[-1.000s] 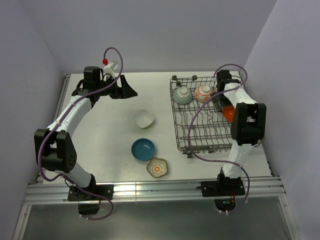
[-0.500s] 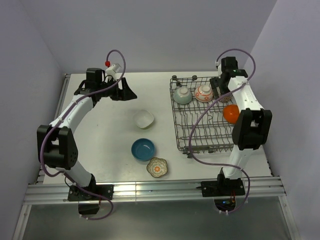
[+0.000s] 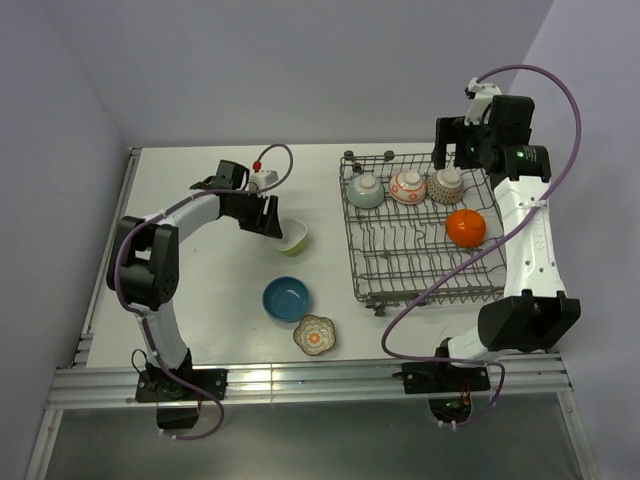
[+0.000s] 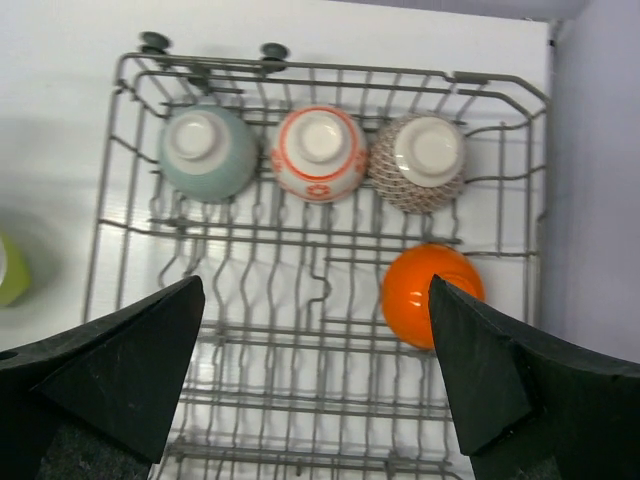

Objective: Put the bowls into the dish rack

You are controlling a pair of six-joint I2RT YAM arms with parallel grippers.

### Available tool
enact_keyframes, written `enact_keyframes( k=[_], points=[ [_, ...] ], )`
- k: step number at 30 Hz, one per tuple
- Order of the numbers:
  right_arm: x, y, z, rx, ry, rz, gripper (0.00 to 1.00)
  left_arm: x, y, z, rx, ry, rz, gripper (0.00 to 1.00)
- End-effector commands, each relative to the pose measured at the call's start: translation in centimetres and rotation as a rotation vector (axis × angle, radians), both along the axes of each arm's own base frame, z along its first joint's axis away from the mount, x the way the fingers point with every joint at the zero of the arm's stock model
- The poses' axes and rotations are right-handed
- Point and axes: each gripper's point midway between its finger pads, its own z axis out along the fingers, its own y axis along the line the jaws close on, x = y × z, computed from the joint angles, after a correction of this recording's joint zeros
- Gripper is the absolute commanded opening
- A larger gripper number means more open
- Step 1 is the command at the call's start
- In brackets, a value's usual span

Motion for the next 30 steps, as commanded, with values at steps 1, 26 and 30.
enact_keyframes(
  k=[1,26,30],
  points=[
    [-1.1,2.5,0.8,0.111,-0.023,0.086,1.0,0.0,0.6,-1.6,0.068,-0.024,-0.03,0.62],
    [-3.1,3.7,-3.7,0.209,0.067,0.091,1.0,2.2,-0.2,-0.5,0.047,-0.04,0.031,0.61],
    [-3.1,3.8,-3.6,0.215,0.069,0.096,1.0,2.5,-0.7,-1.1,0.034,-0.023,0.032,0.6]
  ],
)
